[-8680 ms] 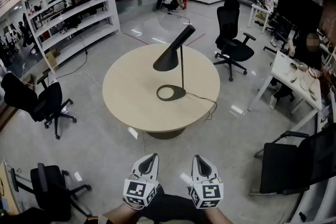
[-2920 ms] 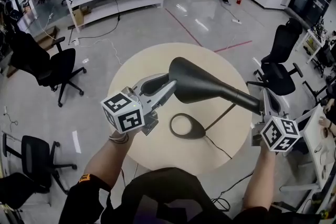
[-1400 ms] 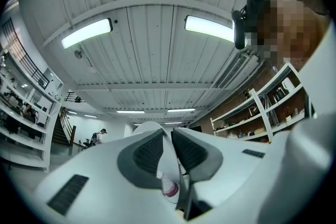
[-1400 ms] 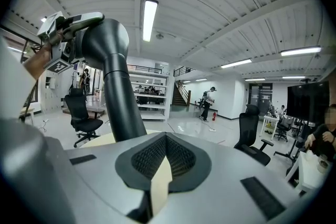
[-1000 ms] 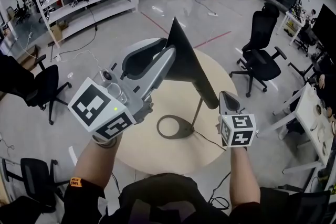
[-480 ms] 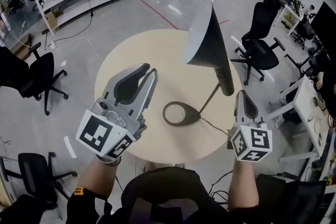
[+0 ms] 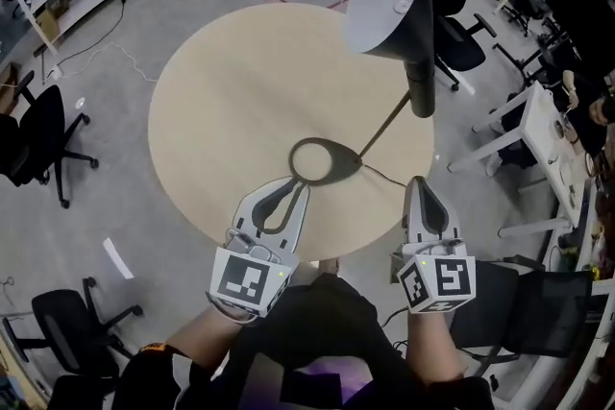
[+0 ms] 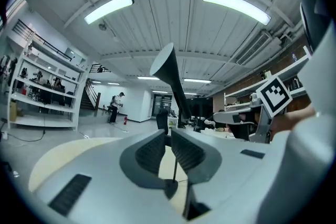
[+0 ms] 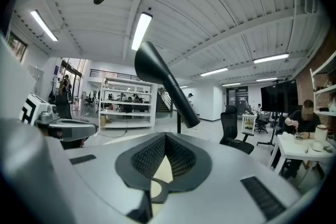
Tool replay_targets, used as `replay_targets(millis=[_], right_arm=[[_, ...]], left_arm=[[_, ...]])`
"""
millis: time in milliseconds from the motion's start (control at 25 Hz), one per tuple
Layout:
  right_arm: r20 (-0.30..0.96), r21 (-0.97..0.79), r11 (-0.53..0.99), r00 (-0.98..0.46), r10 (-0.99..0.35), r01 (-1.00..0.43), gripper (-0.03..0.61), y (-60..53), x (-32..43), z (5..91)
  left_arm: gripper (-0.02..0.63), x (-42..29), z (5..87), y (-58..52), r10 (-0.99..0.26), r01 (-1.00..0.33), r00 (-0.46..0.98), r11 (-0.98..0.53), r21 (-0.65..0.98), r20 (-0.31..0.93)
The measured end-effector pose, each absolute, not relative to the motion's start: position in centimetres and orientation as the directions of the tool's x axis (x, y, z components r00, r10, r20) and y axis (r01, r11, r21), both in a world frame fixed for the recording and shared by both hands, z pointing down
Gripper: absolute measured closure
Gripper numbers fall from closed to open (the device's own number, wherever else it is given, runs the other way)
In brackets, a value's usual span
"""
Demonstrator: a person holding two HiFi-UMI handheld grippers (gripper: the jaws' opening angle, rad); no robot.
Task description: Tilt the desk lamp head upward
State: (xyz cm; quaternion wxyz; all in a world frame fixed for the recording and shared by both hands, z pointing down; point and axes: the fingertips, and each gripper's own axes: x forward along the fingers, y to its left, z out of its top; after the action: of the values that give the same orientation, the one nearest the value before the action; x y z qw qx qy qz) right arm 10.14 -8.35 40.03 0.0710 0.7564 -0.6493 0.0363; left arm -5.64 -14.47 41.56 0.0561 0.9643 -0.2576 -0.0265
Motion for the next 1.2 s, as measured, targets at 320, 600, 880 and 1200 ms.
replay_targets(millis=[320,600,880,1200], right_arm=[[0.193,0.02,-0.059,0.062,-0.979,-0.998,0.569,-5.9,11.8,43.4],[0.208,0.029,0.099,-0.09,-0.974,-0.995,0.569,-2.8,14.6,45.5],[0.244,0.013,0.24,-0.23,-0.942,-0.971,0.569,1.1,17.0,48.7],[0.223,-0.009,0.284,-0.278,-0.934,-0.959,0.569,3.5,17.8,48.9]], left_arm=[[0.566,-1.9,45.5,-10.5,-0.563,-0.57,0.821,-0.813,0.115,0.095],[0.566,1.9,45.9,-6.6,-0.691,-0.706,0.707,-0.702,0.093,0.15],[0.566,5.0,48.2,-1.3,-0.774,-0.798,0.6,-0.598,0.079,0.201],[0.566,5.2,48.7,2.5,-0.804,-0.83,0.551,-0.556,0.044,0.226]])
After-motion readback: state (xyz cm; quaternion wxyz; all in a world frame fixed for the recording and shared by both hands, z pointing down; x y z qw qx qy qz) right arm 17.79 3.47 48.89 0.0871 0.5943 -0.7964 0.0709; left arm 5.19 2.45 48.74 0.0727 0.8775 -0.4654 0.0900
